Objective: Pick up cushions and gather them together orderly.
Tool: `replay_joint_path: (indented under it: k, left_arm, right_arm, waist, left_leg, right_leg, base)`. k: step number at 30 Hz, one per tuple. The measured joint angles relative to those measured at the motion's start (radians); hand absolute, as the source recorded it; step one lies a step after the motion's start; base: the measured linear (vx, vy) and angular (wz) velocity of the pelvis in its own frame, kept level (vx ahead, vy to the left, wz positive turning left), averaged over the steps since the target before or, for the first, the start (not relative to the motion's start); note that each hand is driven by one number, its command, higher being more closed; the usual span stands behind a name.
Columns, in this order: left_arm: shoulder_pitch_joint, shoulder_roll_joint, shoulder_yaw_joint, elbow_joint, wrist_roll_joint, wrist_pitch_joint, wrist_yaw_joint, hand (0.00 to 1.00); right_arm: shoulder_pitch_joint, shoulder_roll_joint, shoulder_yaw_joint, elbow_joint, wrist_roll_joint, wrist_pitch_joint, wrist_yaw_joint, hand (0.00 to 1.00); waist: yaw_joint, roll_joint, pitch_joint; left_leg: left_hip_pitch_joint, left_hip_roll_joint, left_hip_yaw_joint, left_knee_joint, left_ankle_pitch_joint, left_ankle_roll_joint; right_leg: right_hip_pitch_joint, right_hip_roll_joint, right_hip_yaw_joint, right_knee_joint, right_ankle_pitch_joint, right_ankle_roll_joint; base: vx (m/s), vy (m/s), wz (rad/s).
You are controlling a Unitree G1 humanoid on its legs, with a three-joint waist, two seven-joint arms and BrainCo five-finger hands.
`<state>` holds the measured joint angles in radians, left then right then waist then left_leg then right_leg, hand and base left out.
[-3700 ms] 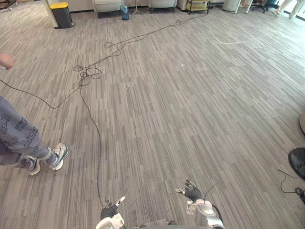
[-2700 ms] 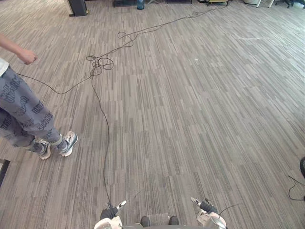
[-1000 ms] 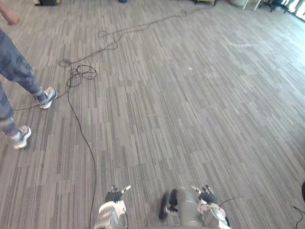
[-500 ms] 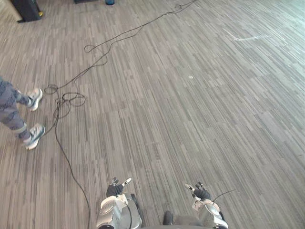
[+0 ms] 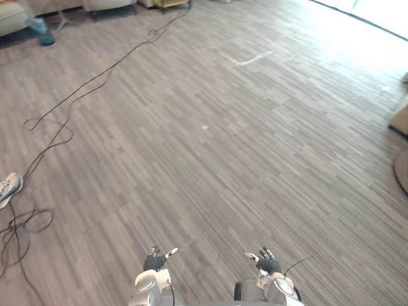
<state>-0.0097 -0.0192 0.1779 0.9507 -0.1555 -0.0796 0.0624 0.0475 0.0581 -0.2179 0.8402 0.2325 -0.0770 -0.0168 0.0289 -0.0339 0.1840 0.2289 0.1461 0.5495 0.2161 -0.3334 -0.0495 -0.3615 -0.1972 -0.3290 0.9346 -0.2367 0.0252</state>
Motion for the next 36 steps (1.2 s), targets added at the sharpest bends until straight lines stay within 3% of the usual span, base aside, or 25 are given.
replay_joint_path:
  k: [1, 3, 4, 5, 7, 8, 10, 12, 13, 15, 17, 19, 20, 21, 22, 23, 24, 25, 28, 29, 30, 31, 33, 34, 36]
  left_arm:
    - [-0.012, 0.003, -0.003, 0.02, 0.006, 0.0, -0.001, 0.0]
    - [-0.022, 0.01, -0.023, 0.039, 0.013, 0.001, -0.004, 0.0]
    - [-0.019, 0.015, -0.034, 0.049, 0.02, 0.003, -0.005, 0.0]
    - [-0.017, 0.005, -0.037, 0.063, 0.04, 0.005, -0.009, 0.0]
    - [-0.018, -0.011, -0.02, 0.061, 0.048, 0.006, -0.008, 0.0]
    - [-0.026, -0.025, -0.001, 0.056, 0.056, 0.005, -0.008, 0.0]
    - [-0.014, -0.028, 0.001, 0.036, 0.056, 0.005, -0.007, 0.0]
    - [-0.004, -0.035, 0.017, 0.001, 0.055, 0.005, -0.007, 0.0]
    - [-0.001, -0.036, 0.018, -0.004, 0.055, 0.005, -0.008, 0.0]
    - [0.007, -0.034, 0.015, -0.059, 0.052, -0.003, -0.007, 0.0]
    - [0.015, -0.031, 0.022, -0.076, 0.046, -0.004, -0.007, 0.0]
    - [0.017, -0.03, 0.022, -0.075, 0.045, -0.005, -0.007, 0.0]
    - [0.021, -0.028, 0.019, -0.074, 0.046, -0.006, -0.007, 0.0]
    - [0.022, -0.027, 0.019, -0.073, 0.046, -0.007, -0.007, 0.0]
    - [0.023, -0.009, 0.013, -0.064, 0.046, -0.011, -0.007, 0.0]
    - [0.02, 0.015, -0.003, -0.048, 0.044, -0.015, -0.007, 0.0]
    - [0.02, 0.017, 0.001, -0.047, 0.045, -0.015, -0.007, 0.0]
    - [0.021, 0.024, 0.01, -0.044, 0.046, -0.015, -0.004, 0.0]
    - [0.023, 0.047, -0.006, 0.004, 0.045, -0.008, -0.004, 0.0]
    - [0.023, 0.055, -0.024, 0.032, 0.045, 0.003, -0.003, 0.0]
    - [0.023, 0.055, -0.024, 0.032, 0.045, 0.003, -0.003, 0.0]
    - [0.026, 0.049, -0.024, 0.03, 0.045, 0.003, -0.001, 0.0]
    - [0.022, 0.052, -0.024, 0.035, 0.045, 0.005, -0.001, 0.0]
    - [0.018, 0.061, -0.031, 0.045, 0.045, 0.006, -0.002, 0.0]
    - [0.02, 0.067, -0.06, 0.048, 0.046, 0.007, -0.005, 0.0]
  right_arm:
    - [-0.012, -0.006, -0.004, 0.007, 0.0, -0.003, 0.0, 0.0]
    - [-0.025, -0.016, -0.003, 0.013, 0.001, -0.005, 0.0, 0.0]
    - [-0.02, -0.028, -0.005, 0.032, 0.0, -0.005, 0.0, 0.0]
    - [-0.059, -0.055, -0.016, 0.055, -0.003, -0.005, 0.0, 0.0]
    - [-0.068, -0.058, -0.04, 0.06, -0.014, -0.004, -0.001, 0.0]
    - [-0.05, -0.056, -0.052, 0.046, -0.027, -0.001, -0.002, 0.0]
    - [-0.043, -0.048, -0.032, 0.039, -0.028, -0.001, -0.001, 0.0]
    - [-0.042, -0.013, -0.021, 0.042, -0.026, 0.001, -0.003, 0.0]
    - [-0.04, -0.005, -0.017, 0.04, -0.026, 0.0, -0.004, 0.0]
    - [-0.029, 0.01, -0.015, 0.046, -0.012, 0.001, -0.004, 0.0]
    - [-0.031, 0.009, -0.018, 0.048, 0.005, 0.006, -0.005, 0.0]
    - [-0.026, 0.01, -0.03, 0.054, 0.005, 0.008, -0.005, 0.0]
    - [-0.029, 0.007, -0.035, 0.073, 0.003, 0.007, -0.005, 0.0]
    - [-0.031, 0.006, -0.034, 0.083, 0.002, 0.008, -0.005, 0.0]
    - [-0.033, 0.005, -0.023, 0.116, 0.002, 0.009, -0.005, 0.0]
    - [-0.03, 0.005, -0.017, 0.122, 0.001, 0.009, -0.001, 0.0]
    - [-0.028, 0.004, -0.017, 0.122, 0.001, 0.01, -0.001, 0.0]
    - [-0.019, 0.011, -0.016, 0.119, 0.0, 0.01, -0.001, 0.0]
    - [-0.037, 0.0, -0.005, 0.109, -0.038, 0.004, 0.0, 0.0]
    - [-0.043, -0.004, 0.004, 0.088, -0.038, 0.005, 0.001, 0.0]
    - [-0.043, -0.004, 0.004, 0.088, -0.038, 0.005, 0.001, 0.0]
    - [-0.032, -0.001, 0.016, 0.062, -0.039, 0.004, 0.002, 0.0]
    - [-0.042, 0.002, 0.015, 0.045, -0.039, -0.004, 0.006, 0.0]
    - [-0.064, -0.003, 0.014, 0.058, -0.039, -0.005, 0.007, 0.0]
    - [-0.067, -0.018, 0.014, 0.064, -0.039, -0.005, 0.007, 0.0]
  waist:
    - [-0.022, 0.001, 0.0]
    - [-0.035, 0.001, 0.001]
    - [-0.045, -0.004, 0.003]
    - [-0.033, 0.057, 0.008]
    - [-0.039, 0.066, 0.014]
    - [-0.052, 0.078, 0.021]
    - [-0.05, 0.085, 0.024]
    - [-0.027, 0.07, 0.048]
    - [-0.026, 0.062, 0.052]
    - [-0.013, 0.034, 0.051]
    - [0.016, 0.036, 0.05]
    - [0.022, 0.04, 0.046]
    - [0.026, 0.039, 0.045]
    - [0.029, 0.036, 0.042]
    - [0.029, 0.008, 0.02]
    - [0.017, -0.001, 0.014]
    - [0.019, -0.002, 0.013]
    - [0.03, -0.011, 0.008]
    - [0.021, -0.007, 0.021]
    - [-0.003, 0.002, 0.027]
    - [-0.003, 0.002, 0.027]
    - [-0.005, 0.004, 0.024]
    - [-0.011, 0.007, 0.028]
    - [-0.028, -0.007, 0.038]
    - [-0.043, -0.013, 0.042]
  left_leg:
    - [0.044, 0.004, 0.008, -0.027, 0.001, 0.0]
    - [0.09, -0.005, -0.002, -0.065, 0.001, -0.001]
    - [0.133, -0.018, -0.033, -0.087, 0.004, -0.009]
    - [0.16, 0.023, -0.053, -0.086, 0.063, -0.064]
    - [0.158, 0.022, -0.109, -0.053, 0.15, -0.087]
    - [0.109, 0.061, -0.196, 0.141, 0.247, -0.091]
    - [-0.008, 0.114, -0.266, 0.43, 0.333, -0.094]
    - [-0.226, 0.182, -0.284, 0.821, 0.207, -0.077]
    - [-0.261, 0.182, -0.283, 0.838, 0.187, -0.067]
    - [-0.419, 0.175, -0.244, 0.753, 0.116, -0.032]
    - [-0.481, 0.142, -0.254, 0.576, 0.095, -0.022]
    - [-0.509, 0.067, -0.322, 0.326, 0.111, -0.032]
    - [-0.508, 0.012, -0.393, 0.126, 0.213, -0.054]
    - [-0.502, 0.0, -0.409, 0.098, 0.262, -0.066]
    - [-0.482, -0.04, -0.396, 0.085, 0.284, -0.043]
    - [-0.495, -0.042, -0.378, 0.144, 0.241, -0.002]
    - [-0.494, -0.035, -0.36, 0.164, 0.222, 0.007]
    - [-0.461, -0.035, -0.321, 0.191, 0.173, 0.024]
    - [-0.294, -0.047, -0.244, 0.156, 0.089, 0.049]
    - [-0.201, -0.052, -0.231, 0.131, 0.077, 0.056]
    - [-0.201, -0.052, -0.231, 0.131, 0.077, 0.056]
    - [-0.081, -0.05, -0.195, 0.052, 0.072, 0.055]
    - [0.002, -0.053, -0.178, -0.044, 0.05, 0.036]
    - [0.045, -0.06, -0.172, -0.084, 0.048, 0.033]
    - [0.083, -0.064, -0.179, -0.106, 0.048, 0.033]
  right_leg:
    - [-0.03, 0.014, -0.093, -0.167, 0.001, -0.024]
    - [-0.056, 0.058, -0.104, -0.414, 0.078, -0.036]
    - [-0.036, 0.085, -0.082, -0.529, 0.228, -0.158]
    - [-0.011, 0.134, -0.082, -0.519, 0.191, -0.169]
    - [0.0, 0.13, -0.078, -0.485, 0.137, -0.165]
    - [0.071, 0.156, -0.081, -0.5, 0.086, -0.153]
    - [0.146, 0.185, -0.056, -0.558, 0.068, -0.152]
    - [0.289, 0.234, 0.016, -0.637, 0.024, -0.17]
    - [0.316, 0.235, 0.026, -0.652, 0.018, -0.166]
    - [0.418, 0.234, 0.097, -0.717, 0.0, -0.144]
    - [0.466, 0.228, 0.174, -0.74, -0.01, -0.114]
    - [0.517, 0.202, 0.238, -0.769, -0.028, -0.082]
    - [0.559, 0.176, 0.286, -0.8, -0.046, -0.053]
    - [0.573, 0.168, 0.3, -0.811, -0.048, -0.046]
    - [0.59, 0.132, 0.346, -0.842, -0.042, -0.043]
    - [0.568, 0.109, 0.364, -0.814, -0.002, -0.015]
    - [0.559, 0.106, 0.382, -0.789, 0.001, -0.009]
    - [0.521, 0.098, 0.421, -0.665, -0.001, 0.004]
    - [0.268, 0.075, 0.42, -0.06, 0.122, 0.179]
    - [0.201, 0.053, 0.351, 0.104, 0.102, 0.145]
    - [0.201, 0.053, 0.351, 0.104, 0.102, 0.145]
    - [0.113, 0.022, 0.226, 0.14, 0.07, 0.092]
    - [0.021, 0.015, 0.128, 0.061, 0.041, 0.064]
    - [-0.015, 0.015, 0.055, -0.1, 0.032, 0.037]
    - [-0.031, 0.042, -0.001, -0.374, 0.089, 0.006]
  base:
    - [0.66, -0.037, 0.01]
    - [0.58, -0.069, 0.12]
    - [0.49, -0.068, -0.26]
    - [0.62, -0.085, -0.31]
    - [0.65, -0.177, -0.22]
    - [0.65, -0.26, -0.04]
    - [0.43, -0.114, -0.39]
    - [0.51, -0.011, -0.87]
    - [0.51, -0.019, -0.64]
    - [0.41, 0.025, -0.73]
    - [0.48, 0.155, -1.22]
    - [0.57, 0.269, -1.14]
    - [0.47, 0.287, -0.77]
    - [0.59, 0.361, -0.93]
    - [0.61, 0.327, -0.56]
    - [0.6, 0.321, -0.52]
    - [0.56, 0.315, -0.51]
    - [0.51, 0.319, -0.82]
    - [0.52, 0.268, -0.76]
    - [0.43, 0.162, -0.25]
    - [0.51, 0.169, -0.24]
    - [0.42, 0.114, -0.33]
    - [0.46, 0.086, -0.27]
    - [0.49, -0.015, -0.01]
    - [0.45, -0.075, 0.15]
